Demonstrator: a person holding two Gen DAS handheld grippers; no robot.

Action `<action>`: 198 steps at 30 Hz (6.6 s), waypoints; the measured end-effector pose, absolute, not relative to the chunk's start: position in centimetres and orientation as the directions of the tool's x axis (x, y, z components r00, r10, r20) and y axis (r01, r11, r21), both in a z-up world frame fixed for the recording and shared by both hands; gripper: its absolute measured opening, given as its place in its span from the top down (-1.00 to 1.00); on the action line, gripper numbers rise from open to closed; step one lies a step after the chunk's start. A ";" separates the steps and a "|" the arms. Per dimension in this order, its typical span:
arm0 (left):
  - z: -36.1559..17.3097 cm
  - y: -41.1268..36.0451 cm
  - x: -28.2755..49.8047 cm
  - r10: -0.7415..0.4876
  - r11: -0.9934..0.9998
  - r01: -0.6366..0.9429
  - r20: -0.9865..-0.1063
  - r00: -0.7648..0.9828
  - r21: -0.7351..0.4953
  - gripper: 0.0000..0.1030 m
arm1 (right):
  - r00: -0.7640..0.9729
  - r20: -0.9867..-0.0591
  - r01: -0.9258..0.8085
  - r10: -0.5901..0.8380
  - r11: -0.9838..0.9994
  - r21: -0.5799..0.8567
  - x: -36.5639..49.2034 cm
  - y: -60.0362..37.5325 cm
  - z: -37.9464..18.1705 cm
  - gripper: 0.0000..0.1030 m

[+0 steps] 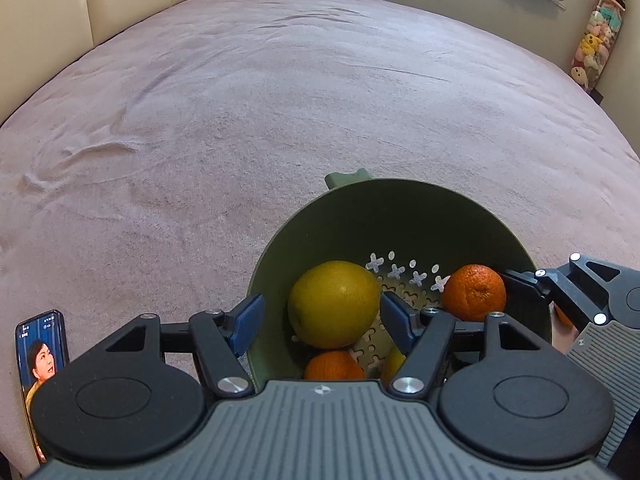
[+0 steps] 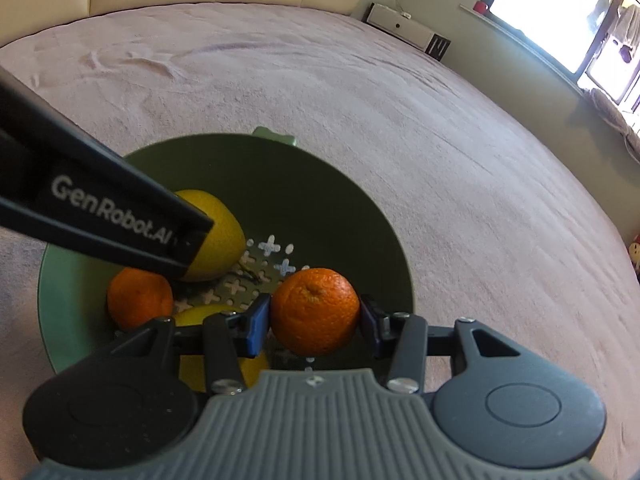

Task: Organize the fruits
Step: 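Lower the pear and tangerine into the colander and open both tools, then move both open tools back to the remaining tangerines beside the banana, then grasp a tangerine with the left tool while the right tool grasps another tangerine, then lift both tangerines and carry them over the green colander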

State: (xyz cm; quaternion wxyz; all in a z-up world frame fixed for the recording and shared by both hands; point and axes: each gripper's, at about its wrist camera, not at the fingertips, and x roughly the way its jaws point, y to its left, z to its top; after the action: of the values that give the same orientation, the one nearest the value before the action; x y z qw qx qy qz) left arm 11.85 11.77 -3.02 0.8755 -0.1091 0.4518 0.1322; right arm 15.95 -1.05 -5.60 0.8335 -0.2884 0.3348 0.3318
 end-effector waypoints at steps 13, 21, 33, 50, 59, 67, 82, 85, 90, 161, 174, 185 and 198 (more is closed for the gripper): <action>-2.2 11.0 11.0 0.119 0.945 -0.317 -0.817 0.565 -0.082 -0.51 | 0.578 -0.728 -0.718 0.368 0.653 -0.240 15.9 -2.0 -4.0 0.11; -0.4 9.5 9.9 0.114 0.952 -0.291 -0.781 0.614 -0.090 -0.51 | 0.607 -0.694 -0.682 0.387 0.703 -0.204 14.6 -3.9 -1.6 0.00; 0.9 5.5 8.2 0.072 0.980 -0.186 -0.738 0.671 -0.074 -0.51 | 0.647 -0.676 -0.606 0.353 0.776 -0.175 12.1 -8.8 0.6 0.00; -0.4 -1.5 7.5 -0.115 0.993 0.061 -0.719 0.685 -0.101 -0.50 | 0.597 -0.780 -0.417 0.189 0.903 -0.100 10.2 -19.4 -1.9 -0.02; -1.9 -4.8 7.9 -0.203 0.979 0.163 -0.718 0.665 -0.126 -0.48 | 0.620 -0.771 -0.337 0.144 0.937 -0.097 10.1 -22.5 -2.8 -0.34; -3.5 -6.2 8.8 -0.250 0.968 0.188 -0.733 0.633 -0.168 -0.41 | 0.655 -0.749 -0.248 0.096 0.964 -0.094 11.5 -24.9 -3.7 -0.33; -5.5 -7.0 13.2 -0.332 0.935 0.121 -0.699 0.633 -0.334 -0.36 | 0.685 -0.720 -0.234 0.115 0.970 -0.068 15.6 -25.1 -5.3 0.06; -6.2 -6.9 14.1 -0.349 0.924 0.104 -0.705 0.618 -0.367 -0.34 | 0.673 -0.731 -0.222 0.118 0.974 -0.047 16.2 -25.3 -5.8 0.07; -7.4 -6.6 15.3 -0.379 0.901 0.062 -0.709 0.594 -0.430 -0.34 | 0.652 -0.746 -0.179 0.138 0.984 0.026 17.2 -26.2 -6.7 0.07; -6.3 -5.8 15.9 -0.349 0.904 -0.024 -0.772 0.531 -0.426 0.01 | 0.543 -0.804 -0.194 0.243 0.968 0.162 17.3 -23.6 -6.7 0.18; -6.2 -3.7 11.2 -0.250 0.954 -0.041 -0.867 0.430 -0.296 0.01 | 0.457 -0.850 -0.203 0.262 0.961 0.187 14.4 -23.8 -6.7 0.17; -8.8 -2.1 9.7 -0.235 0.963 -0.031 -0.893 0.383 -0.267 -0.03 | 0.432 -0.864 -0.264 0.259 0.952 0.154 13.9 -22.0 -7.5 0.17; -7.6 -2.7 8.9 -0.242 0.966 0.017 -0.882 0.405 -0.258 0.01 | 0.465 -0.848 -0.280 0.253 0.951 0.131 13.4 -21.4 -6.2 0.17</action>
State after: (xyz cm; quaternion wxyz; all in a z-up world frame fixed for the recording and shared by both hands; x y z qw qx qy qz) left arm 8.86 -2.67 -7.60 0.8316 -0.1046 0.5398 -0.0779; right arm 13.40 -21.39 -6.21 0.8557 -0.0134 0.4933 0.1558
